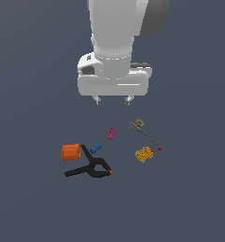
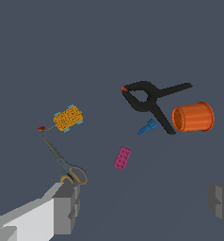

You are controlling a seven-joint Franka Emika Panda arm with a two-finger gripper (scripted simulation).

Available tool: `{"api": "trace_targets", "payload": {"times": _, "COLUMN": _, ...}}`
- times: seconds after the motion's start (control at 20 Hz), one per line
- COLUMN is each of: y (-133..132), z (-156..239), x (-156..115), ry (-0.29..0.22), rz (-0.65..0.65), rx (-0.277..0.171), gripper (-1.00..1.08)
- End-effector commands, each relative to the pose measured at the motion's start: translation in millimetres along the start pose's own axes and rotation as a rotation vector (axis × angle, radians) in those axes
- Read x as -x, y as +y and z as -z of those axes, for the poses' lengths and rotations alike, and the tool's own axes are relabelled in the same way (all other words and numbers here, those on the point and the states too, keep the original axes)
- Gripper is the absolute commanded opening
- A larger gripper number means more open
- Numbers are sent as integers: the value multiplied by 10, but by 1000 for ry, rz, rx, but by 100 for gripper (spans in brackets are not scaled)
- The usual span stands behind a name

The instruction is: Pick up a designated object from a clutter of objects.

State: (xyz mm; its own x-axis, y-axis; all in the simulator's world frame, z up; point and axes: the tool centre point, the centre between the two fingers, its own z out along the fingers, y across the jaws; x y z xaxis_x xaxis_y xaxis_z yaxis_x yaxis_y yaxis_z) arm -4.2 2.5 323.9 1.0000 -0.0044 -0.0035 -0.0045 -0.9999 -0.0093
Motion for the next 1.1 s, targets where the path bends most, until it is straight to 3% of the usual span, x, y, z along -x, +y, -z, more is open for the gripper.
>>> {"api": "trace_targets", "payload": {"times": 0.0, "y": 0, "z": 0, "x": 0, "ry": 0, "rz": 0, "rx": 0, "gripper": 100}}
{"api": "trace_targets", "payload": {"times": 0.4, "y": -23, "z": 159, "x": -81, "ry": 43, "rz": 1, "rx": -23, "gripper": 100}}
{"api": "trace_targets", "payload": {"times": 0.6, "y": -25, "z": 148, "x": -80, "ry": 42, "rz": 1, "rx": -22, "gripper": 100}}
{"api": "trace_targets", "payload": {"times": 1.05, "y": -185, "z": -158, "x": -108, "ry": 37, "rz": 36, "rx": -6, "gripper": 100}}
